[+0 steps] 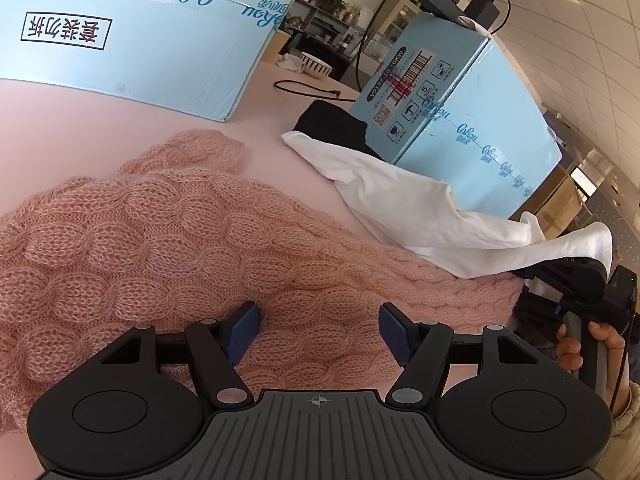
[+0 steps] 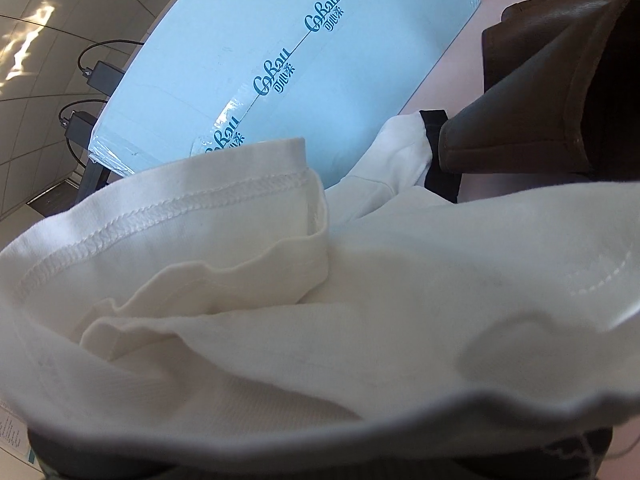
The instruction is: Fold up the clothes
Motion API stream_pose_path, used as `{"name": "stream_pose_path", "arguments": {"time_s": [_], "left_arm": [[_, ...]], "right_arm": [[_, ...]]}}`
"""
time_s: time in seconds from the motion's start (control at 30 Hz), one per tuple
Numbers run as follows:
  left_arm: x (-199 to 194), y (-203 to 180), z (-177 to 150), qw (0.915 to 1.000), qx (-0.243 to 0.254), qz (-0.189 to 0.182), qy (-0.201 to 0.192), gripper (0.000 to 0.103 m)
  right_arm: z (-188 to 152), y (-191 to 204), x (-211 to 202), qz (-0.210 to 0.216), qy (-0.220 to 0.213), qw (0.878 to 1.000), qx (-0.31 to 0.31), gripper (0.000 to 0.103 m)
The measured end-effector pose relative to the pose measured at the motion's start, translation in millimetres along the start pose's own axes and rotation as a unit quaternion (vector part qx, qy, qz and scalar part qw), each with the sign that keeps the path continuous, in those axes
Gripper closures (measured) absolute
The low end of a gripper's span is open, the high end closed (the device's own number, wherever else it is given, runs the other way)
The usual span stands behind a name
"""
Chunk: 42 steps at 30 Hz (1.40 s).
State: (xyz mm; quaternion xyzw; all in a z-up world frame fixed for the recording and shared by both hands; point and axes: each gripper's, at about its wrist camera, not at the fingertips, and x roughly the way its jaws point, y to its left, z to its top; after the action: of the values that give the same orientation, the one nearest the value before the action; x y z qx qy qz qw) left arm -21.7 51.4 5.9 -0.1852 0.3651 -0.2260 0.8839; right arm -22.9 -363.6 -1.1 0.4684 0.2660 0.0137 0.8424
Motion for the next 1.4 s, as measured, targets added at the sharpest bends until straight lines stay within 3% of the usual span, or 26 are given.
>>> {"name": "stream_pose_path", "arguments": {"time_s": [1.4], "left_arm": [[0.0, 0.4, -0.8, 1.0, -0.004, -0.002, -0.003, 0.036]], "right_arm": [[-1.5, -6.7, 1.4, -0.002, 0.007, 1.0, 0.01, 0.085]]}}
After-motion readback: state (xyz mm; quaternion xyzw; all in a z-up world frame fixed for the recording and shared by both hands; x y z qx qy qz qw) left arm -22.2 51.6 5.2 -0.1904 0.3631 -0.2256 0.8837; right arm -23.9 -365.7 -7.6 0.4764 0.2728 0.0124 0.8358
